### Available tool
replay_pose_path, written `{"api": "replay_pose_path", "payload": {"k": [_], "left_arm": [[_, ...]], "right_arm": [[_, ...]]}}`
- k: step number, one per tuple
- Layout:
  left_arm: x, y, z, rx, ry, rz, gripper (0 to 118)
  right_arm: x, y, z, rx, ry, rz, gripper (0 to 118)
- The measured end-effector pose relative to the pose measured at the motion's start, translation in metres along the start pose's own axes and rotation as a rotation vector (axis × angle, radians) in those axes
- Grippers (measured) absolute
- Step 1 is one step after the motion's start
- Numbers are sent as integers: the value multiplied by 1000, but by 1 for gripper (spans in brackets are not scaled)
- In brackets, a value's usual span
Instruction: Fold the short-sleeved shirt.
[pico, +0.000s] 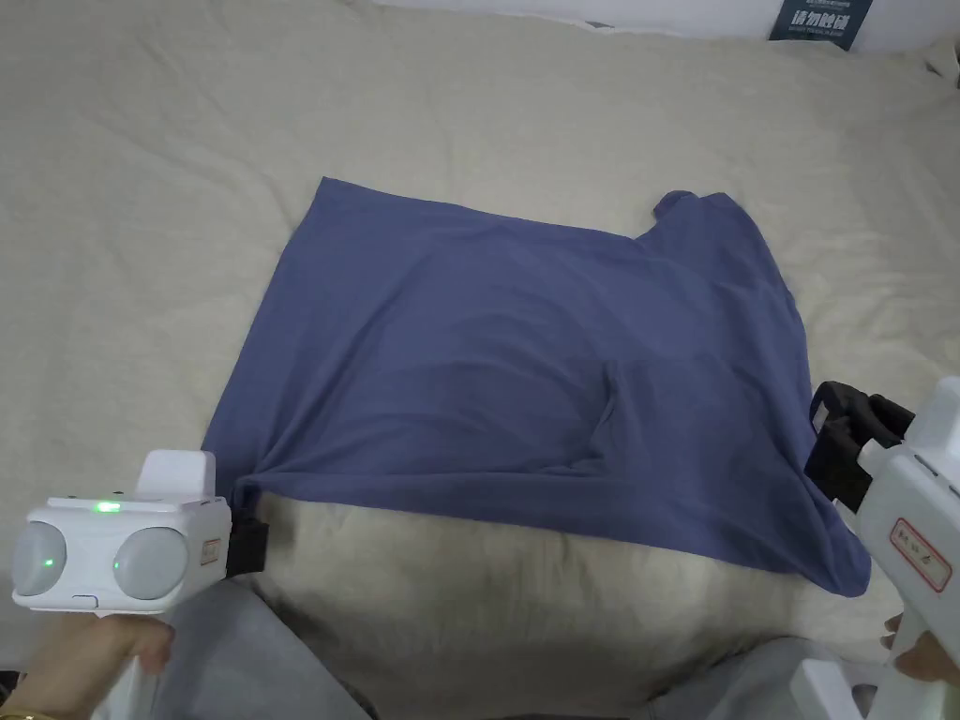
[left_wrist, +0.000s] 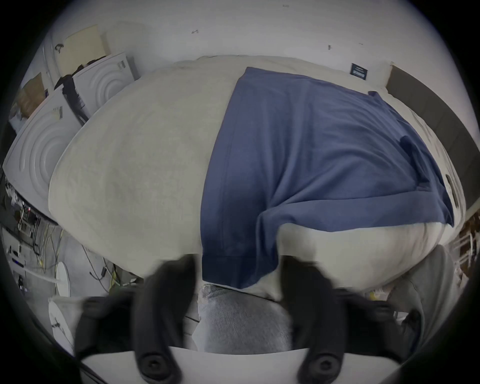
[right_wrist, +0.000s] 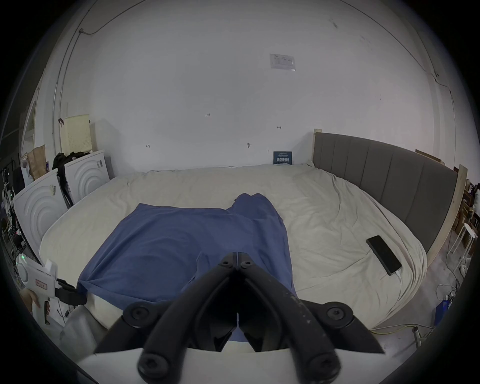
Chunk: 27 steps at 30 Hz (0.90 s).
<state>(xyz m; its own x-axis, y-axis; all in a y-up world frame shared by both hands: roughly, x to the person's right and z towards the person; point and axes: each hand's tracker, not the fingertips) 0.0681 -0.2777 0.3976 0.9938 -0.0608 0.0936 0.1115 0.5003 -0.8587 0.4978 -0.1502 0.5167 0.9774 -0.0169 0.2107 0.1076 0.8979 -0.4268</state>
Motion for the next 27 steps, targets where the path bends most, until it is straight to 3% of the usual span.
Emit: {"api": "replay_pose_path", "payload": {"k": [1,2,9,10,11,13,14,16,21,24,25,26,27], "left_arm": [[-2,1,-3,-10,-1,13,13],[-6,1,-5,-5,-33,34,4],[-22,7,23,84,-43,128,2],[-23,9,30,108,-39,131,2],[-25,11,39,130,-41,134,2],[-27,16,49,162,-50,144,2],[-24,19,54,168,-54,148,2],[-24,23,58,179,-57,159,2],[-18,27,56,185,-50,166,2],[-17,27,55,177,-46,175,2],[-16,26,56,175,-45,177,2],[-16,27,56,174,-44,178,2],[-15,27,56,174,-43,178,2]], "right_arm": [[1,0,0,-1,-2,-5,2],[2,0,0,-3,-2,-12,2],[21,-4,-2,-85,-27,-50,3],[28,-5,-4,-124,-38,-69,15],[36,-6,-8,-173,-47,-78,37],[53,-12,-16,-230,-41,-106,100],[60,-17,-21,-258,-52,-123,100],[72,-27,-31,-352,-76,-115,118],[78,-63,-61,-502,-105,2,118],[77,-86,-82,-581,-125,2,118],[77,-93,-88,-587,-112,-9,108],[78,-97,-91,-595,-114,-13,90],[79,-100,-94,-606,-119,-16,64]]}}
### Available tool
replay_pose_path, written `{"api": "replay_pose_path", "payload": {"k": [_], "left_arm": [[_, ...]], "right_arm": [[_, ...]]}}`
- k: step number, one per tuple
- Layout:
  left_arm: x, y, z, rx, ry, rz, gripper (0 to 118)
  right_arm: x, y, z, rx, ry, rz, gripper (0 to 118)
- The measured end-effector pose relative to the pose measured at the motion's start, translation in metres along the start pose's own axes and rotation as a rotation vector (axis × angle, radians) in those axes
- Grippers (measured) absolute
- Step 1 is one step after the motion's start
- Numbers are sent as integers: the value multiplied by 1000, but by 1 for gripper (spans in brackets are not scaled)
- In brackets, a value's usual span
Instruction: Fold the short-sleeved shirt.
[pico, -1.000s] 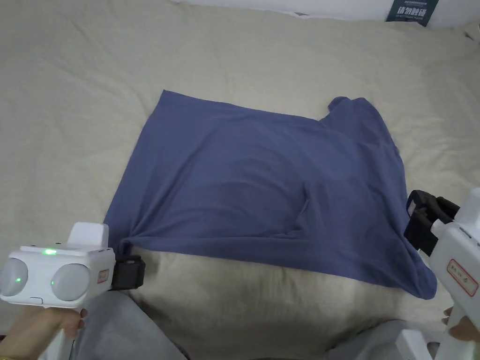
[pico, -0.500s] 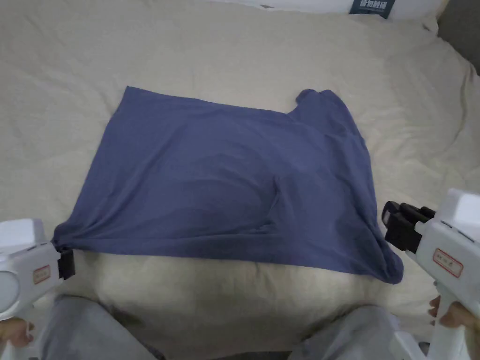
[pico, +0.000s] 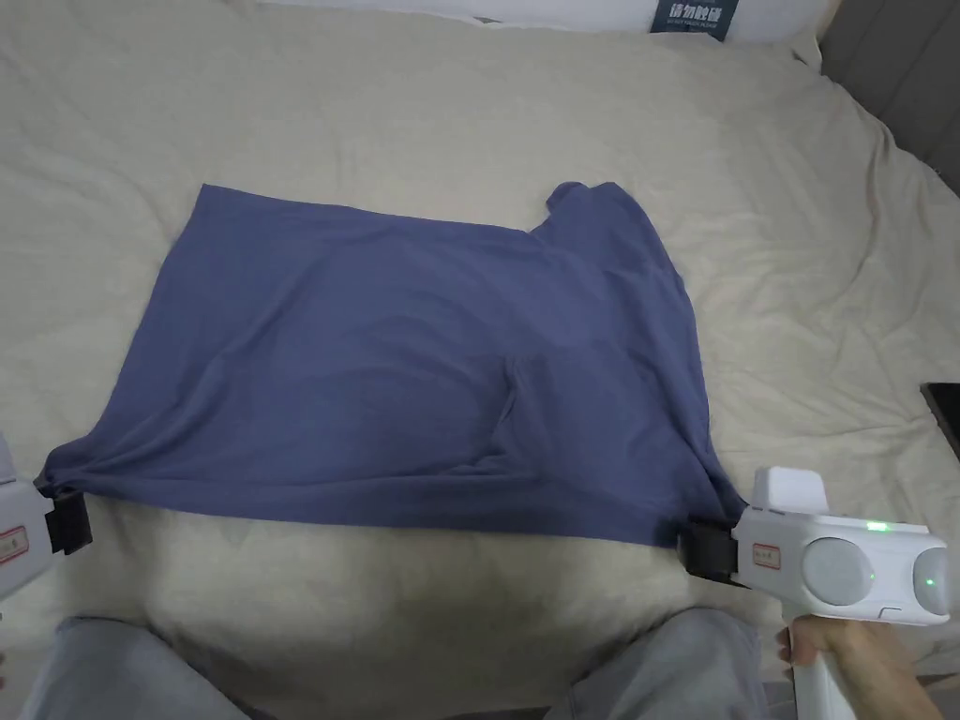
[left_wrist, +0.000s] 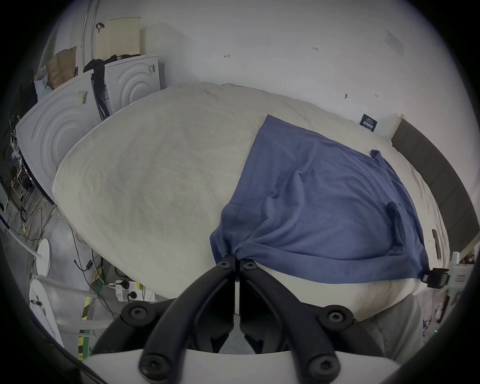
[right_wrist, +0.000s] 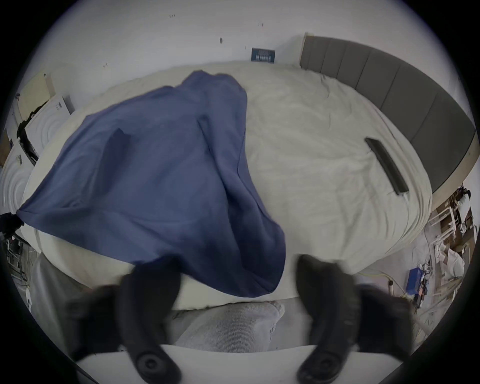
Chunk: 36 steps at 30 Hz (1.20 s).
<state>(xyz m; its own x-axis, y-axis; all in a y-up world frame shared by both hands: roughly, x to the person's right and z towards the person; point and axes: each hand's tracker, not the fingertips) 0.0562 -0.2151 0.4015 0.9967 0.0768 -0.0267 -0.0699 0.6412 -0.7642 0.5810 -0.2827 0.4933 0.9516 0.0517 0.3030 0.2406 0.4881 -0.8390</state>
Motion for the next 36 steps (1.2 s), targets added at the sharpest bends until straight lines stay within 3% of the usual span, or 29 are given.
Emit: {"api": "replay_pose_path", "payload": {"k": [1,3,4,7,11,15,23,24,26,27,28,29,31,32,36], "left_arm": [[0,0,0,-1,2,0,2],[3,3,1,-3,3,1,2],[3,6,3,-4,4,3,2],[3,20,11,1,-15,20,2],[4,60,22,48,-54,44,2],[18,113,11,105,-45,2,2],[58,198,-87,48,-14,-6,3],[63,203,-99,44,-2,-14,6],[71,210,-121,33,52,-40,35],[71,211,-132,33,68,-43,57],[73,214,-142,27,77,-49,78],[74,215,-149,20,82,-50,88],[75,213,-156,24,112,-46,106],[75,212,-155,34,116,-50,111],[74,200,-129,158,98,-71,115]], "right_arm": [[2,-1,-2,-12,-1,-10,31],[8,-1,2,-4,102,-108,10],[10,1,8,9,122,-148,10],[20,15,34,45,156,-136,10],[37,53,63,51,249,-210,10],[36,100,72,64,237,-222,10],[11,186,26,14,134,-278,10],[9,194,17,-3,117,-292,10],[9,209,-4,-28,80,-307,10],[9,214,-12,-41,66,-321,11],[9,218,-20,-55,66,-350,21],[13,222,-29,-66,61,-374,39],[16,228,-36,-75,55,-384,89],[17,230,-34,-71,55,-384,97],[24,234,-11,46,29,-303,99]]}}
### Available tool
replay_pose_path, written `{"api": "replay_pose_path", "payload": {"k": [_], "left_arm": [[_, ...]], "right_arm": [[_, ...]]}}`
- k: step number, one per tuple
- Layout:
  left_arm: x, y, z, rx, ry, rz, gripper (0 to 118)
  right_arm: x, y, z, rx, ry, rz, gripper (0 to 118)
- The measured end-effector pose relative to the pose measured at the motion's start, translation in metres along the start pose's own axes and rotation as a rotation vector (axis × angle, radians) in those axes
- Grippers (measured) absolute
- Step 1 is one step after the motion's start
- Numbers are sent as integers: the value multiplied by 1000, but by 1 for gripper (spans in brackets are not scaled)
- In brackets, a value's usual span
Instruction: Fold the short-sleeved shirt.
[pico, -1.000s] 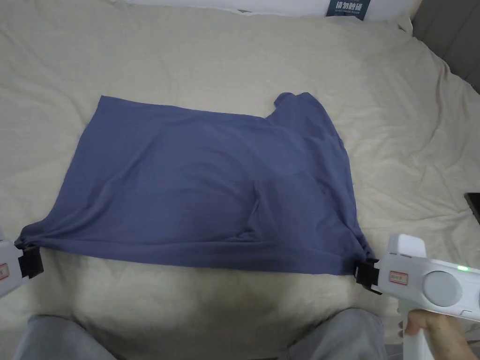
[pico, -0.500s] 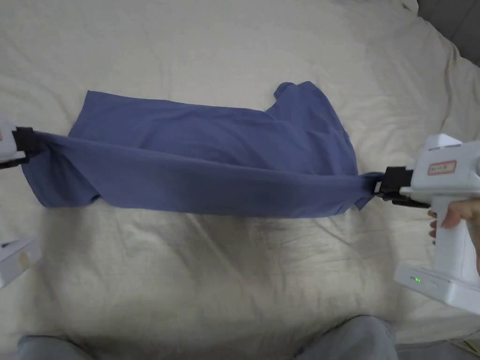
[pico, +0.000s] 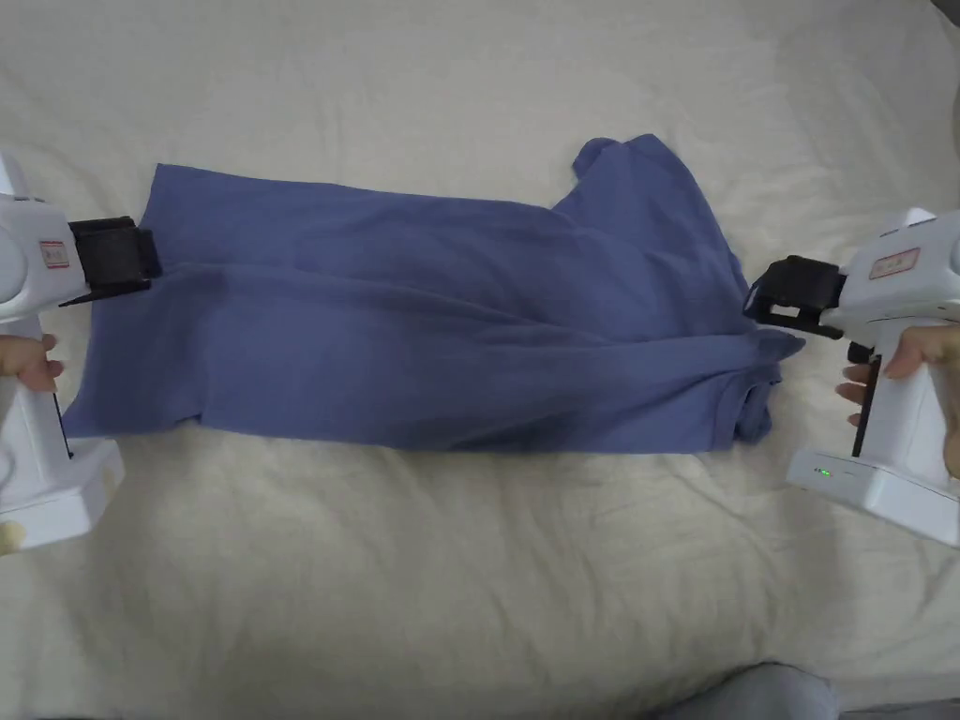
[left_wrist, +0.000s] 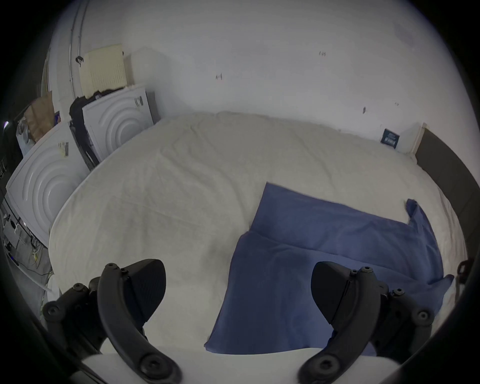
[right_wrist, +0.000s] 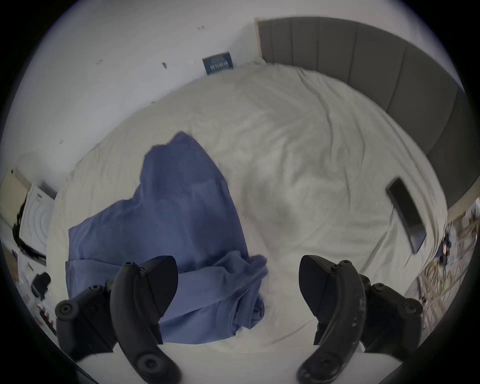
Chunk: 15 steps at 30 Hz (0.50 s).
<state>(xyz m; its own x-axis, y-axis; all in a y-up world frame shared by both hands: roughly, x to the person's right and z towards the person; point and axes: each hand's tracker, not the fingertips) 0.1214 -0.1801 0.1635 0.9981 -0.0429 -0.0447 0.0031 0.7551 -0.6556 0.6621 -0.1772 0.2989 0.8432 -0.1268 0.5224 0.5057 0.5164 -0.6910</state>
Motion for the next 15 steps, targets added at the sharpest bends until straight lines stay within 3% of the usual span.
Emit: {"api": "replay_pose_path", "payload": {"k": [8,11,15], "left_arm": [[-8,-52,119,354,14,-90,118],[-10,-78,154,438,18,-123,118],[-11,-109,185,451,4,-164,114]], "right_arm": [[-16,-74,115,470,74,307,118],[-21,-116,147,606,82,333,118],[-22,-159,166,657,104,307,118]]}}
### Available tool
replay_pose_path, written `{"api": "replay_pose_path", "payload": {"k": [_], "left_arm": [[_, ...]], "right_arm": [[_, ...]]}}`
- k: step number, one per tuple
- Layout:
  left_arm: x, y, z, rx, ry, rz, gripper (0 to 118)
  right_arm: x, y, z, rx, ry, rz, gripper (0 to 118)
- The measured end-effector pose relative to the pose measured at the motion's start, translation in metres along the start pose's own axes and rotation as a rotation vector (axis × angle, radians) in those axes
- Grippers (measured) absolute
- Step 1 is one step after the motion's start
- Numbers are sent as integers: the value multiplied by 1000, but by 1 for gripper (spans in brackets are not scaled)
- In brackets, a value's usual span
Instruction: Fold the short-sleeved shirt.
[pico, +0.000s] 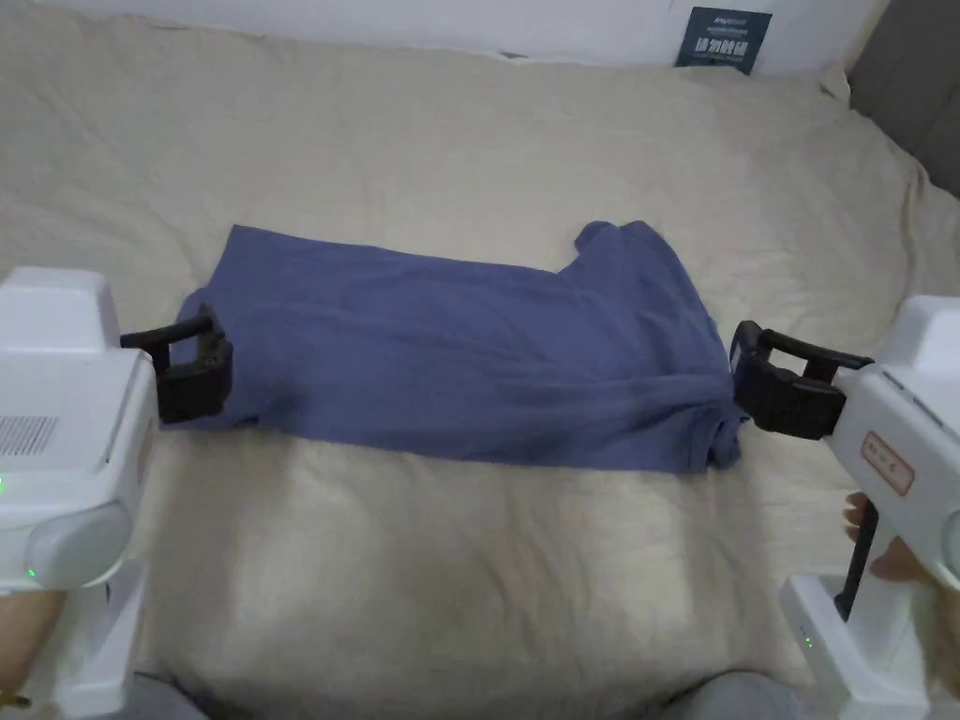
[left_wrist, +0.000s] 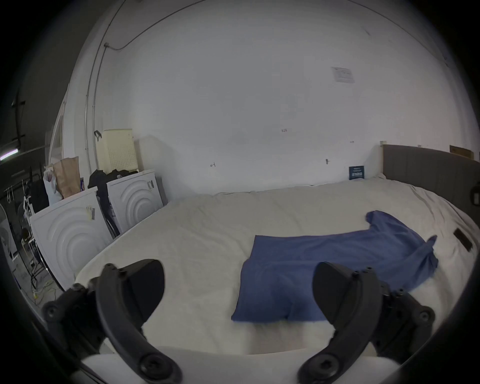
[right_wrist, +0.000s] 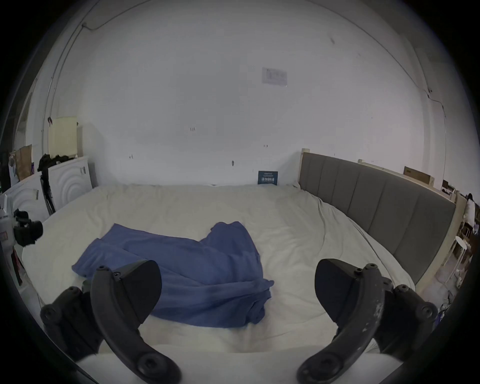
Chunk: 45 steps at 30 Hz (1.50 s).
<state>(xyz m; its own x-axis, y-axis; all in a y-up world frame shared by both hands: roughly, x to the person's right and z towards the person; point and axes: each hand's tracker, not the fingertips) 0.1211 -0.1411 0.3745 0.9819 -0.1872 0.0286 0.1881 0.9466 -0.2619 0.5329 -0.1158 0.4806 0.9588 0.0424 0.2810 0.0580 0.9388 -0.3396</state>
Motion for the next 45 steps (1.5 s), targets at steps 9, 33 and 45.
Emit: {"api": "replay_pose_path", "payload": {"k": [9,33,45], "left_arm": [[-8,-13,44,-2,-68,67,8],[-29,-11,-186,-743,-169,147,118],[4,-51,-220,-833,-134,119,4]], "right_arm": [[-19,-26,39,48,28,-50,2],[-20,-40,-12,-108,38,-26,2],[-4,-47,-52,-221,-20,-47,2]]}}
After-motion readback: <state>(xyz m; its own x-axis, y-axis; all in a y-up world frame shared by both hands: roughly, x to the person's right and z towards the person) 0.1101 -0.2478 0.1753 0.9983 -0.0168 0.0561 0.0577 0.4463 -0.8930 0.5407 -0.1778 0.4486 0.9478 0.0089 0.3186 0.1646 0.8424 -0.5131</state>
